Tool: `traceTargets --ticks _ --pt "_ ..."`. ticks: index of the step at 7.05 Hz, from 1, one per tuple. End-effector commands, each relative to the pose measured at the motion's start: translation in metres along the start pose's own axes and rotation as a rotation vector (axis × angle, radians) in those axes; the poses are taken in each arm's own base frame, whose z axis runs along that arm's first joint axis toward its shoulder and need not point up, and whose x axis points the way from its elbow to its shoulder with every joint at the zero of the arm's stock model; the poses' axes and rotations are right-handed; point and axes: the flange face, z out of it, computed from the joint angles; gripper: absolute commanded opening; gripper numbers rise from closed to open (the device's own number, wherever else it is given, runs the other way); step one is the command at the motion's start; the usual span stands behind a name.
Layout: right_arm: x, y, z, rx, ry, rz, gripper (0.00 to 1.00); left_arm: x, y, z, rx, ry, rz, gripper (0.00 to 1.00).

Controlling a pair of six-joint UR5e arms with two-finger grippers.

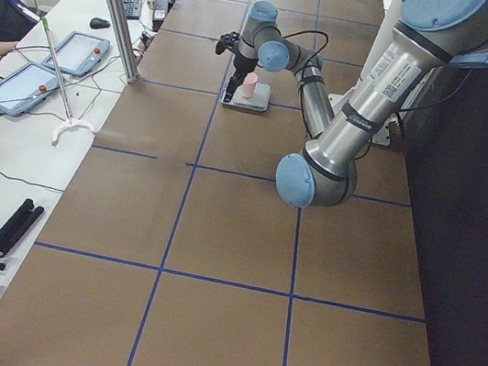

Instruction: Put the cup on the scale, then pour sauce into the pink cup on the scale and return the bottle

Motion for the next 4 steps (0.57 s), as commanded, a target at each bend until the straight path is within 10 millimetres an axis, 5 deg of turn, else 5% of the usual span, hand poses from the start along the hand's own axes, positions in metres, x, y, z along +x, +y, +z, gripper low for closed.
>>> traceTargets --ticks 1,2,4 --pt "-0.072 0.002 0.011 0.081 -0.11 0.129 1.0 -0.165 0.006 -0.025 0.001 -0.165 0.197 1.0" --pt "-0.116 0.006 0.007 0.086 -0.126 0.167 1.0 -0.251 0.01 -0.052 -0.025 -0.174 0.233 1.0" --pt "-0.208 0.01 0.019 0.126 -0.138 0.264 1.0 -0.424 0.035 -0.074 -0.065 -0.235 0.023 1.0"
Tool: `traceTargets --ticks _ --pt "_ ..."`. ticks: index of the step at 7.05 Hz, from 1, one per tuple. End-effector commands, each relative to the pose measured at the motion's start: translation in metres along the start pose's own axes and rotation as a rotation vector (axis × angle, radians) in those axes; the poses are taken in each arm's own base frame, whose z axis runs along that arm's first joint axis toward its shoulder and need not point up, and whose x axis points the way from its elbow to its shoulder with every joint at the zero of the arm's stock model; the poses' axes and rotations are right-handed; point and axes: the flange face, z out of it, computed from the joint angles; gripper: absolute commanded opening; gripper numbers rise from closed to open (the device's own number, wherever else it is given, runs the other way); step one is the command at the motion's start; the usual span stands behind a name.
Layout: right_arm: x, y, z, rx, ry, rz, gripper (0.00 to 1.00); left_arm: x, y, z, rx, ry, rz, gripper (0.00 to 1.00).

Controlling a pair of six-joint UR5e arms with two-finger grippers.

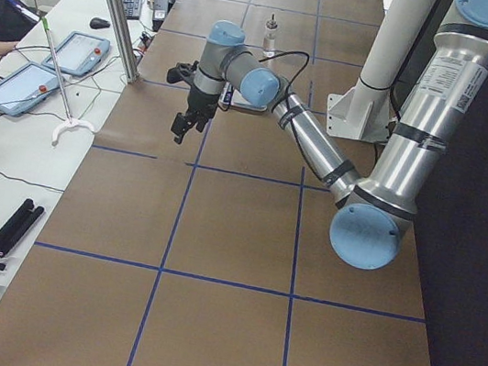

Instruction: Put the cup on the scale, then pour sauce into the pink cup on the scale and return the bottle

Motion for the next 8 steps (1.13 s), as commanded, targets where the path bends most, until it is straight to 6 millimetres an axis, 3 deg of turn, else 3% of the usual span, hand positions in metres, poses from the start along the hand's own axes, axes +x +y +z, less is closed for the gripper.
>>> traceTargets --ticks 1,2,3,5,7,8 --pt "-0.073 0.026 0.01 0.04 -0.033 0.071 1.0 -0.139 0.049 0.021 -0.034 0.011 -0.053 1.0" --pt "-0.087 0.043 0.003 0.061 -0.022 0.062 1.0 -0.182 0.073 0.052 -0.057 0.056 -0.013 1.0" --pt "-0.097 0.066 0.007 0.101 0.026 0.031 1.0 -0.187 0.081 0.062 -0.027 0.08 0.001 1.0" --pt "-0.11 0.1 0.031 0.184 0.117 -0.002 0.99 -0.185 0.086 0.062 -0.026 0.091 -0.002 1.0" --pt "-0.135 0.154 0.075 0.334 0.201 -0.071 0.99 -0.184 0.085 0.062 -0.025 0.089 -0.004 1.0" --pt "-0.137 0.181 0.098 0.407 0.228 -0.07 0.99 -0.184 0.085 0.062 -0.024 0.091 -0.005 1.0"
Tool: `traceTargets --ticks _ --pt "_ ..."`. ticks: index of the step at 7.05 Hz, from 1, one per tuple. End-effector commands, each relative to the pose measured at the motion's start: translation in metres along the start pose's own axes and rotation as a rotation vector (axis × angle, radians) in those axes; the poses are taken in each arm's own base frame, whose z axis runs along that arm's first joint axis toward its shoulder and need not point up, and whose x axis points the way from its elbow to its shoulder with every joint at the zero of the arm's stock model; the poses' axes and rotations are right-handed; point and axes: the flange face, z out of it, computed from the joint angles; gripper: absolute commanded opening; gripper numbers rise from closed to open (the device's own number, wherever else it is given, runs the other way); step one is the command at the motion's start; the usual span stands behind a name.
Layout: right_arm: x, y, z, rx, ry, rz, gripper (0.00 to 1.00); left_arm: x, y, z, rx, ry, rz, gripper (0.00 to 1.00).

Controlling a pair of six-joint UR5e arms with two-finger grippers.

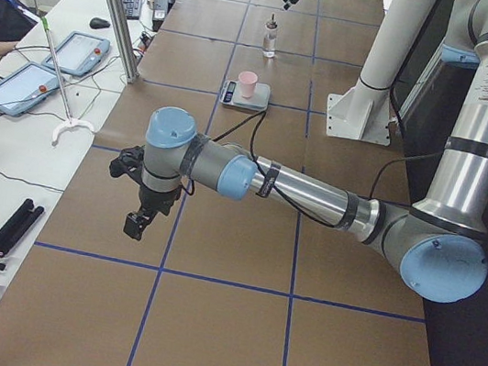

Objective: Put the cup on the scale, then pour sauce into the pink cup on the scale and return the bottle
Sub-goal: 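Reach the right gripper to the glass sauce bottle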

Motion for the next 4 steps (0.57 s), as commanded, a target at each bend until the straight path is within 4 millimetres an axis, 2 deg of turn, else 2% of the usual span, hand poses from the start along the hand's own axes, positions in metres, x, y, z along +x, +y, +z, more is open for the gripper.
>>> traceTargets --ticks 1,2,4 --pt "-0.008 0.075 0.036 0.165 0.067 -0.028 0.99 0.0 0.0 0.0 0.0 0.001 -0.001 1.0" --pt "-0.01 0.088 0.058 0.196 0.064 -0.023 0.98 0.0 0.0 0.0 0.0 0.001 -0.001 1.0" --pt "-0.016 0.111 0.086 0.26 0.08 -0.042 0.98 -0.001 0.0 0.0 0.0 0.0 -0.003 1.0"
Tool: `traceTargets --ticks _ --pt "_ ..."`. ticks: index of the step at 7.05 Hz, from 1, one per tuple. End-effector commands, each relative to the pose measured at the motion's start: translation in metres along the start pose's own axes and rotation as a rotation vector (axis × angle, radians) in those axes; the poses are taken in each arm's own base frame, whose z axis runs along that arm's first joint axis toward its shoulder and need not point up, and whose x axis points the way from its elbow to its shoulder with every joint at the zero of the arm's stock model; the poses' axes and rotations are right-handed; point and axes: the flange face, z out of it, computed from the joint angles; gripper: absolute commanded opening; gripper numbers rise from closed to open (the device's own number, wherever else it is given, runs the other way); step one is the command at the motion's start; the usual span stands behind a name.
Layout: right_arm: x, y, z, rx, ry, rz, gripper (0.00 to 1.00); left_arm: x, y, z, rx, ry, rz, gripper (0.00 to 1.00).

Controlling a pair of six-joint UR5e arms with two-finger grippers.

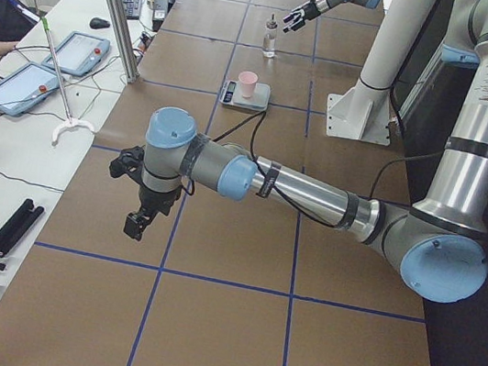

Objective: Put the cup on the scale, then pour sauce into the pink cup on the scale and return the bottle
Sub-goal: 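Reach the right gripper to the glass sauce bottle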

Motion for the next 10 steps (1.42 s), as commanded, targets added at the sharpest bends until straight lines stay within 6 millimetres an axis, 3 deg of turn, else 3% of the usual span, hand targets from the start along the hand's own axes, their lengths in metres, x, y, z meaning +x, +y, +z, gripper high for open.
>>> traceTargets --ticks 1,3,5,7,10 --pt "-0.003 0.028 0.021 0.042 0.02 -0.023 0.98 0.0 0.0 -0.002 0.002 0.0 -0.001 1.0" --pt "0.004 0.061 0.049 0.056 -0.008 -0.003 0.98 0.001 0.0 -0.001 0.001 -0.001 0.0 1.0" --pt "0.002 0.08 0.067 0.063 0.01 -0.025 0.98 0.0 0.0 -0.002 0.002 -0.002 -0.001 1.0" --pt "0.007 0.082 0.071 0.064 0.02 -0.038 0.98 0.001 0.0 -0.001 0.001 -0.001 0.0 1.0" --pt "0.017 0.066 0.082 0.091 0.05 -0.039 0.98 0.001 0.0 -0.002 0.003 -0.001 0.0 1.0"
